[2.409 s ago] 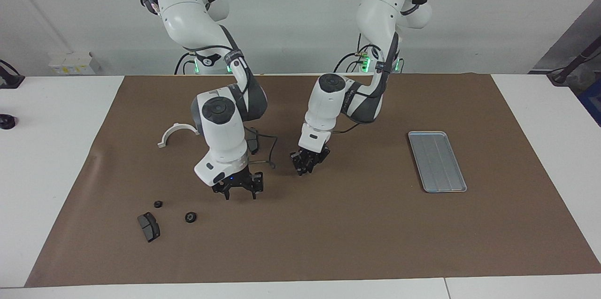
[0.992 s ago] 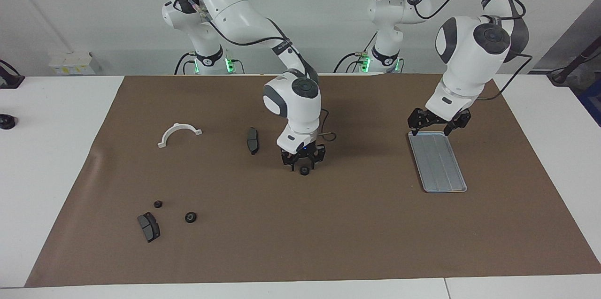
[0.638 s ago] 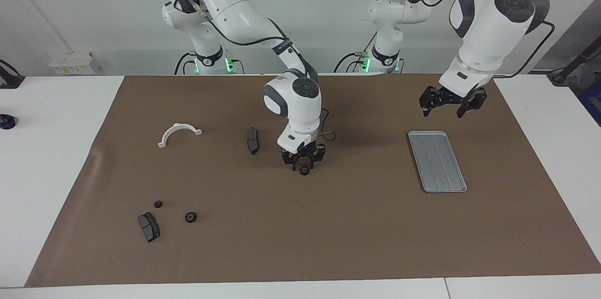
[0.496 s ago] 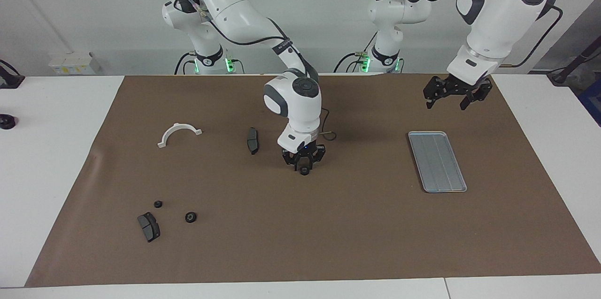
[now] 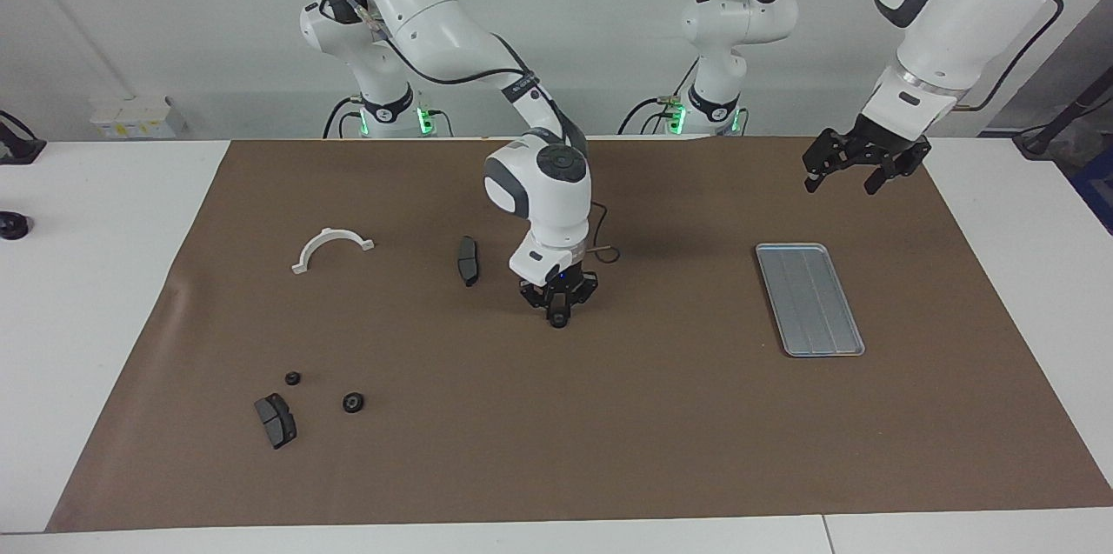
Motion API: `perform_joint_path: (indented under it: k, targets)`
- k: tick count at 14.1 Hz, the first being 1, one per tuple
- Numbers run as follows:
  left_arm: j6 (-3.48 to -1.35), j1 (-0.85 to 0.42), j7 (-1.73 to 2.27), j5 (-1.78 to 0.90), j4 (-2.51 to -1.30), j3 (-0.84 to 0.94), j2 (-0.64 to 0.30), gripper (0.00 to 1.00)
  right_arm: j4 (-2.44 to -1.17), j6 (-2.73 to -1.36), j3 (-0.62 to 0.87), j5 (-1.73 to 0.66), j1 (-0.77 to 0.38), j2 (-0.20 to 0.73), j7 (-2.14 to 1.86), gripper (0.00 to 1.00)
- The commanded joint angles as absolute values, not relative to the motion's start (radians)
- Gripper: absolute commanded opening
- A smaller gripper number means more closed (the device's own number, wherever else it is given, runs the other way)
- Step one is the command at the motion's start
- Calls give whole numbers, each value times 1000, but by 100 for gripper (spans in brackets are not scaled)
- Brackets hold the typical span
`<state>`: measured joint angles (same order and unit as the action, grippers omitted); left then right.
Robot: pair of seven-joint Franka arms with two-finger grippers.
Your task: Place bearing gear from tray to pile
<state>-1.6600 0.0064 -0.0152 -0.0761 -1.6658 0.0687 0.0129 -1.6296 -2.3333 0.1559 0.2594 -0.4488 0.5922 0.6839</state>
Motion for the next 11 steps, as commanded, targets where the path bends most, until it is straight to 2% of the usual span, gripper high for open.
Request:
perform_joint_path:
  k: [1, 4, 11]
  targets:
    - [-1592, 9, -34, -48, -1620, 77, 9, 100, -1625, -2353, 153, 288, -410, 578, 689, 25]
    - [-1609, 6, -35, -44, -1692, 77, 43, 100, -1605, -2327, 156, 295, -309, 569, 579, 25]
    - [-1592, 15, -35, -29, -1667, 75, 43, 100, -1623, -2192, 160, 279, -42, 491, 309, 25]
